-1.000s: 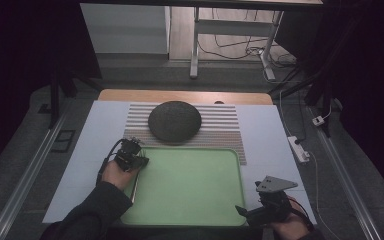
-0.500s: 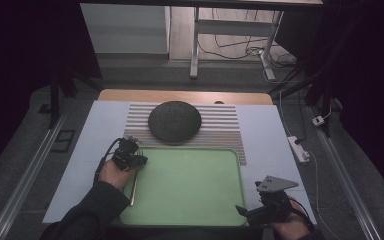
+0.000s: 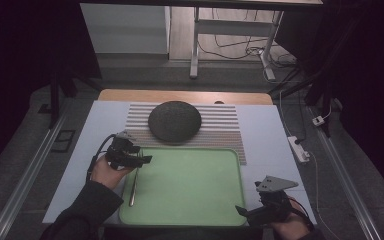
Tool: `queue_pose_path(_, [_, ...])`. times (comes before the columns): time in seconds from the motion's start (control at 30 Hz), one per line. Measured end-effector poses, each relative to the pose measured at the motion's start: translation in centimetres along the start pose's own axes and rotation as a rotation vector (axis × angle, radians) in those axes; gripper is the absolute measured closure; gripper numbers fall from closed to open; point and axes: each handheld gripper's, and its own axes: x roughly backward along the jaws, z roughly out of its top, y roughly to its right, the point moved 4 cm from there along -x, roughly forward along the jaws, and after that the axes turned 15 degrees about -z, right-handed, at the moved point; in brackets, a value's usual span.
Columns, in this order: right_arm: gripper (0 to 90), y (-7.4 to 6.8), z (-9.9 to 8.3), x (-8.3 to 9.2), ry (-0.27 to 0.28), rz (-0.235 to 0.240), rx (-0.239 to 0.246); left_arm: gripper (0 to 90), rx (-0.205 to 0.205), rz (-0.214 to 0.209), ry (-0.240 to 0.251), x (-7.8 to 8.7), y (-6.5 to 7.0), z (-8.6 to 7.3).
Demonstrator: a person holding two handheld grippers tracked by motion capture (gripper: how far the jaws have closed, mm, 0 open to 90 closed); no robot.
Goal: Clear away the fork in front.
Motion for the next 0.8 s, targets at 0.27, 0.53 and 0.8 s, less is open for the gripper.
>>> queue_pose_path(0.27, [0.0, 0.0, 0.0, 0.0, -0.002, 0.001, 0.003, 3.3, -0.034, -0.088, 0.015, 0.0, 1.0, -0.4])
queue_pose_path(0.53, [0.0, 0.1, 0.0, 0.0, -0.006, 0.0, -0.004, 0.0, -0.078, -0.147, 0.042, 1.0, 2.4, -0.8])
queue_pose_path(0.8, [0.0, 0.2, 0.0, -0.1, -0.011, 0.005, -0.023, 0.0, -0.094, -0.148, 0.058, 2.9, 3.6, -2.7])
